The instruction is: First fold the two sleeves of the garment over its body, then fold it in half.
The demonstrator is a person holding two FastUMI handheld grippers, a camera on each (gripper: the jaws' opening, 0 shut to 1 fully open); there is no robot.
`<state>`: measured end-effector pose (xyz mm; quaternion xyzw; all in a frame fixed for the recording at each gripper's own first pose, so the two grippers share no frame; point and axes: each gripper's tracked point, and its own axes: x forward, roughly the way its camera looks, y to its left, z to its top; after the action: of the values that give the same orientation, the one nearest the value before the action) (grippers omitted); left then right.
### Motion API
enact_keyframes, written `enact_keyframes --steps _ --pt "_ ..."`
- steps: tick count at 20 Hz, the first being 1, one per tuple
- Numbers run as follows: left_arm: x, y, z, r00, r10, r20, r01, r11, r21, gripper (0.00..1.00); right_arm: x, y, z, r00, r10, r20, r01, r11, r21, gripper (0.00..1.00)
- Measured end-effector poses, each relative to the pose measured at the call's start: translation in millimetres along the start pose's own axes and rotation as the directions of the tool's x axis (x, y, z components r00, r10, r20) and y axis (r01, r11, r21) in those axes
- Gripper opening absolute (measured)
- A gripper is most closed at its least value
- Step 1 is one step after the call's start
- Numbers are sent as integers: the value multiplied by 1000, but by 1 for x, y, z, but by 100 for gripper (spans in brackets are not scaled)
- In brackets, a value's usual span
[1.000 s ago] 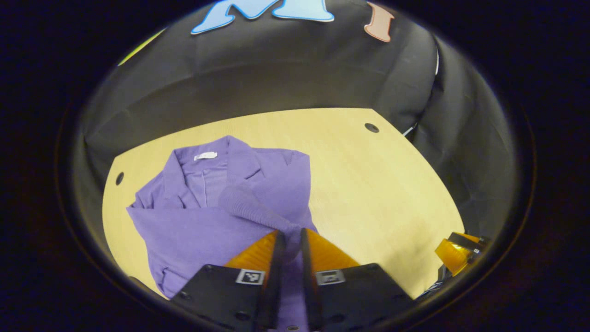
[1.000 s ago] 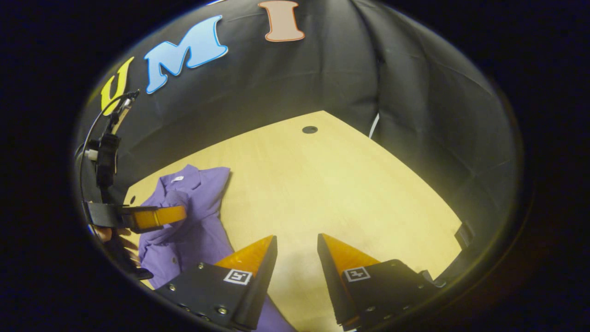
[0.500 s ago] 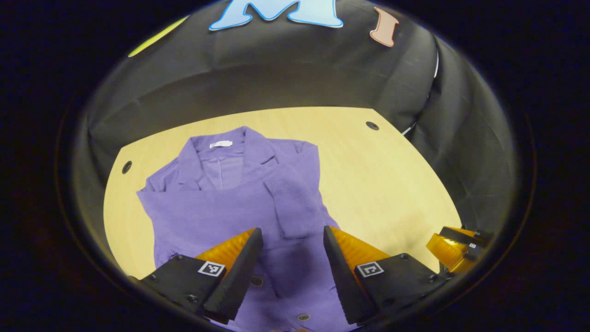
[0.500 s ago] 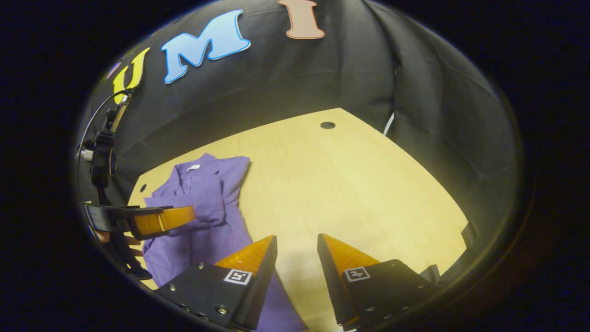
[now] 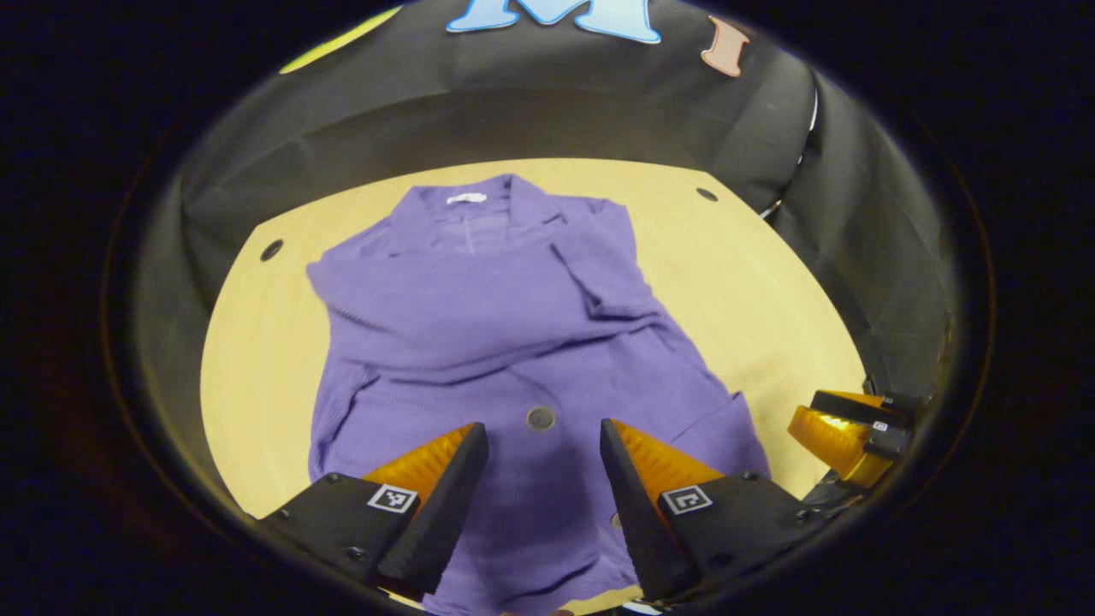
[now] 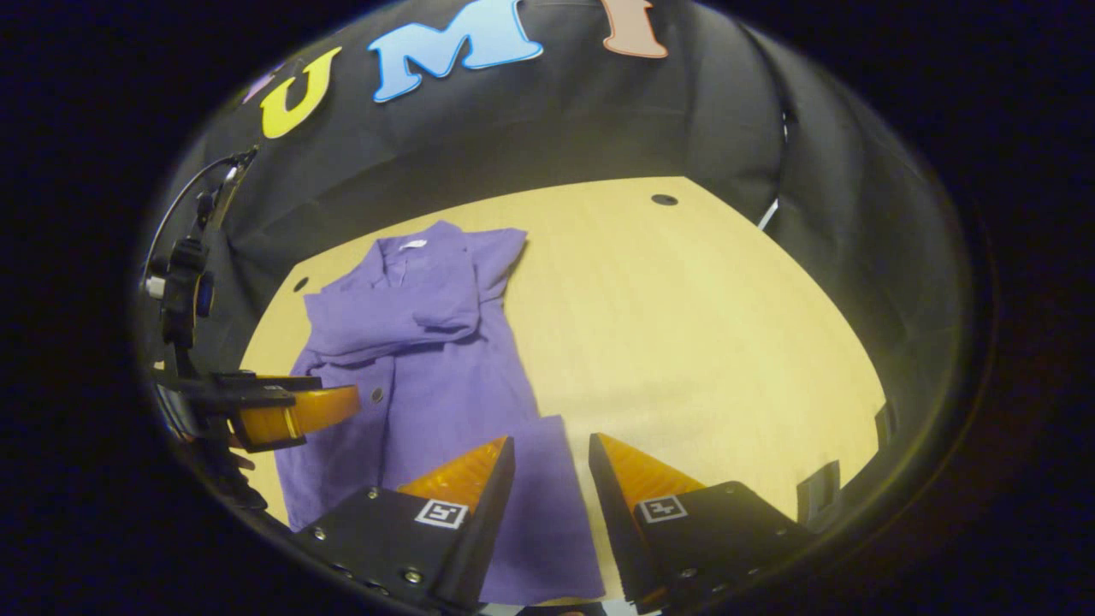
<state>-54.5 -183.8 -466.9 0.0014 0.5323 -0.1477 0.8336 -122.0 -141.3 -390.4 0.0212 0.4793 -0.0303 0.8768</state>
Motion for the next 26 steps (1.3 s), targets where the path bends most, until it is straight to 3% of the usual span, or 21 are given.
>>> enact_keyframes --steps 4,5,15,20,22,23,24,26 --pt "-17 21 -45 999 19 -46 -20 1000 -16 89 0 19 -23 998 25 -50 -27 999 -20 54" --pt "-20 25 -54 998 25 -55 -26 999 -20 88 -1 23 -28 998 30 -62 -32 999 -24 58" --pt "-45 64 -151 978 53 -203 -70 995 -74 88 3 51 -83 976 48 -213 -65 995 -76 58" --pt "-53 68 -179 964 45 -260 -74 992 -100 88 1 58 -113 954 31 -298 -63 993 -99 58" --pt "-54 70 -182 963 50 -265 -73 994 -79 85 1 59 -122 947 20 -320 -56 993 -105 58" --pt "-53 70 -185 960 57 -273 -78 995 -66 88 1 60 -125 945 14 -328 -52 993 -108 58" --pt "-52 73 -185 958 72 -276 -89 995 -51 82 1 59 -127 943 6 -334 -45 993 -111 58" --pt "-49 76 -186 953 94 -288 -109 994 -34 83 1 55 -130 939 -18 -344 -27 992 -124 59"
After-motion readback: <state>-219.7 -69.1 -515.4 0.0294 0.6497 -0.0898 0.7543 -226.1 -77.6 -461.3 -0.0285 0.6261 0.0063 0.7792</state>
